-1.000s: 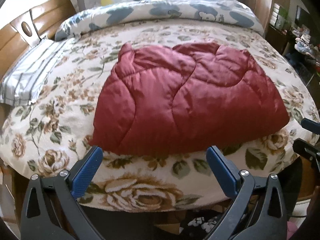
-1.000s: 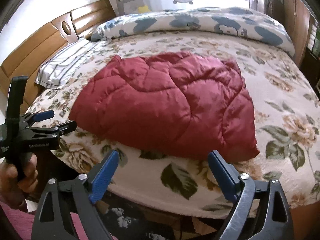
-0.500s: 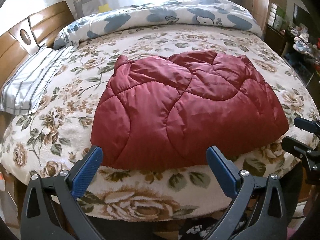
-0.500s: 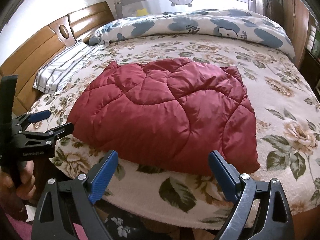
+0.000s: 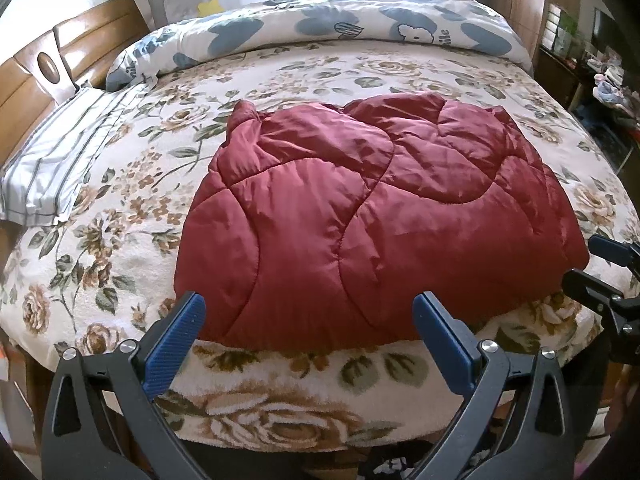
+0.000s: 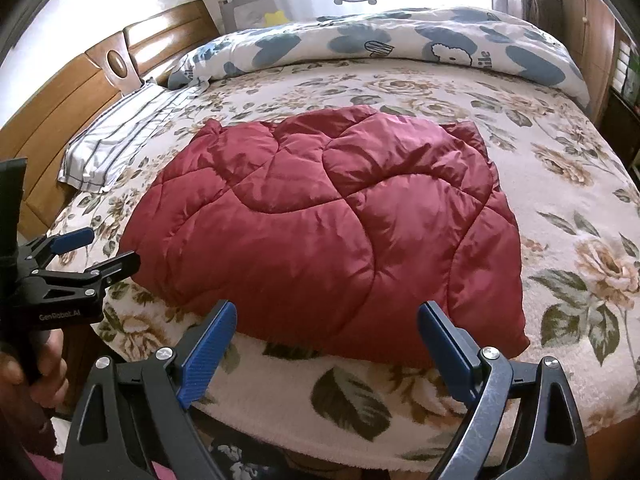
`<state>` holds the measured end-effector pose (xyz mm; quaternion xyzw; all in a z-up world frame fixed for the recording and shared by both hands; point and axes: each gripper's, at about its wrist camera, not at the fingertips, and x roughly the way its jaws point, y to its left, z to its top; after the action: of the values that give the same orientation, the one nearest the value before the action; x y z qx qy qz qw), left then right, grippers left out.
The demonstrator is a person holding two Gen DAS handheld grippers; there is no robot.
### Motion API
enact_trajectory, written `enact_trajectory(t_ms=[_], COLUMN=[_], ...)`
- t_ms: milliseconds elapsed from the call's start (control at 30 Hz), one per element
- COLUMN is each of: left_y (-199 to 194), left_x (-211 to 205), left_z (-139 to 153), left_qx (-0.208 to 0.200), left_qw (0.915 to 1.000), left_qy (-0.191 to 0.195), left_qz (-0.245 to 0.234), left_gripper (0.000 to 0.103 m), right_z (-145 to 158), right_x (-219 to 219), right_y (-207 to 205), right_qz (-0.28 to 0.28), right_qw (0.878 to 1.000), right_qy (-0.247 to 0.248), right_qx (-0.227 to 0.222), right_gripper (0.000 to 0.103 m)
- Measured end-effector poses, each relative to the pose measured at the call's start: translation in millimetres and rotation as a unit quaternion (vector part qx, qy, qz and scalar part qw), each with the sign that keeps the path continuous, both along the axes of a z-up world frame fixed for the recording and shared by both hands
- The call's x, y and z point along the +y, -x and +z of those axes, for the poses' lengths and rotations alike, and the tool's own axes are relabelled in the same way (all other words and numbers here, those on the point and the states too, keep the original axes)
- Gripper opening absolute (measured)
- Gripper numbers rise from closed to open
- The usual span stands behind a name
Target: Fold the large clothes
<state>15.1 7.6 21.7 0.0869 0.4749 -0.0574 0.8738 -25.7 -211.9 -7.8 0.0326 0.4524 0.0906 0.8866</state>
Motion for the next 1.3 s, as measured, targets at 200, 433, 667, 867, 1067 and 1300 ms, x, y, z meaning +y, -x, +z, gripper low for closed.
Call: enact_trajectory(t_ms=[200,433,667,867,1067,1300], left_y=[-5.1,-13.4,-19.0,-22.0,-22.2,-23.6], left_x=[-2.2,-5.7,-7.8,-9.0,-8.9,-9.5], left_z=[0.5,-3.6,-9.6,-11.7,-11.8,-11.9], left_qx=[-0.009,-0.005,0.005,0.007,0.008,0.008], left_qw=[0.9999,1.0,1.0,1.0,1.0,1.0], left_qy=[-0.006,-0.004,0.0,-0.001,-0.001,-0.001], left_qz=[0.001,0.0,0.0,-0.002,-0.001,-0.001], left_gripper=[0.103,0.103,0.103,0.103,0.103,0.103], right_z=[-1.7,-3.5,-3.9,-3.8,-3.9,-3.9], right_x=[-2.0,-3.3,-4.2,-4.5,-3.6,-3.6], right_y=[-7.6,-13.2,-17.1,-19.7,-25.0,-27.7], right_qz=[-0.002,-0.004,-0.005,-0.004,-0.003,-0.003], right_qw=[1.0,1.0,1.0,1.0,1.0,1.0], right_qy=[0.002,0.002,0.0,0.001,0.0,-0.001], right_qx=[0.0,-0.001,0.0,0.0,0.0,0.0], right_gripper=[0.093,0.093,0.093,0.093,0.093,0.093])
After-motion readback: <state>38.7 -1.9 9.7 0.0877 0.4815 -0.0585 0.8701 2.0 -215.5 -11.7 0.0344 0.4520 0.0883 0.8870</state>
